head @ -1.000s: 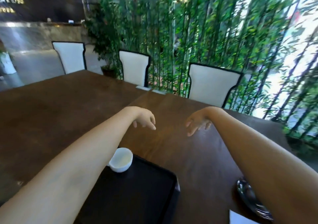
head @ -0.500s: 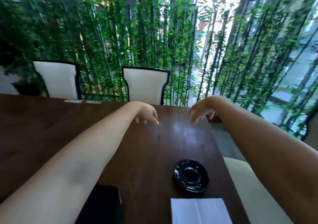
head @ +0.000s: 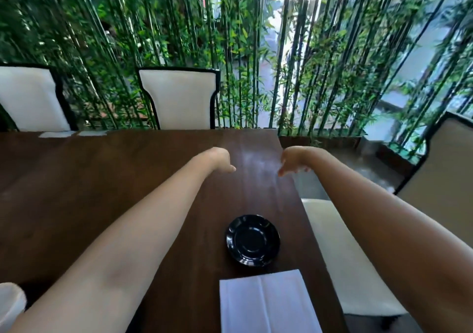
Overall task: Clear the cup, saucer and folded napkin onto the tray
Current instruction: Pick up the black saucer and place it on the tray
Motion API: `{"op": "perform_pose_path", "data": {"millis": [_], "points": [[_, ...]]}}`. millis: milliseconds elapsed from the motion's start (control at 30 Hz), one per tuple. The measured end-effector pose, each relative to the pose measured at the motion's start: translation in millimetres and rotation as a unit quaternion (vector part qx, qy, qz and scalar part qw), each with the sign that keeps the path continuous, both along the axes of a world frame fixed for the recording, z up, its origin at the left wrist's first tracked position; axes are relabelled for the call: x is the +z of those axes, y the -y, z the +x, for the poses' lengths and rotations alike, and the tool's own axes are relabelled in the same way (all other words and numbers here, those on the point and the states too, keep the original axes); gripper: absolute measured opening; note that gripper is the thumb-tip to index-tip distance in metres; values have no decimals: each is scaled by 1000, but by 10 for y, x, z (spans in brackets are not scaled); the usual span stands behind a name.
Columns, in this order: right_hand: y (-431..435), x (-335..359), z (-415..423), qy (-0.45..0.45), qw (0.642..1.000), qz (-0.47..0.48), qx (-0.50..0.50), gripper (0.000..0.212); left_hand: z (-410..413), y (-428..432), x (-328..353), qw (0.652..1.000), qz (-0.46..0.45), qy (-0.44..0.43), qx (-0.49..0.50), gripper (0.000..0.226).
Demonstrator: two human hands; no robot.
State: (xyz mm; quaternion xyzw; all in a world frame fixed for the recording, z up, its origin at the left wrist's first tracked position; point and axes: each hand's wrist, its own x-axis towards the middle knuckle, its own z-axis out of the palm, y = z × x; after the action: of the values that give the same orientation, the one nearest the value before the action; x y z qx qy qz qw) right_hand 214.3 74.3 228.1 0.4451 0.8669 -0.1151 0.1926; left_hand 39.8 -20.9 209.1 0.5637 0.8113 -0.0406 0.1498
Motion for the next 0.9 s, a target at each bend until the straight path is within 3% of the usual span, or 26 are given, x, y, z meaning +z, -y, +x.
{"op": "perform_pose_path", "data": {"millis": [100,267,633,767,900], "points": [[-44,-409,-11,-38,998,51,-6,56,45,38,-399,998,46,31,30,46],[52,-1215,97,-143,987,25,-72,65,162,189,-1172,992,104,68,39,56],[719,-2530,595,-301,953,-18,-24,83,476,670,-2359,974,170,139,50,62],[814,-2703,645,-351,929,-63,-96,74,574,764,-2541,967,167,182,68,64],[815,-2761,659,-368,924,-47,-96,66,653,773,-2604,956,191,203,98,65]]}}
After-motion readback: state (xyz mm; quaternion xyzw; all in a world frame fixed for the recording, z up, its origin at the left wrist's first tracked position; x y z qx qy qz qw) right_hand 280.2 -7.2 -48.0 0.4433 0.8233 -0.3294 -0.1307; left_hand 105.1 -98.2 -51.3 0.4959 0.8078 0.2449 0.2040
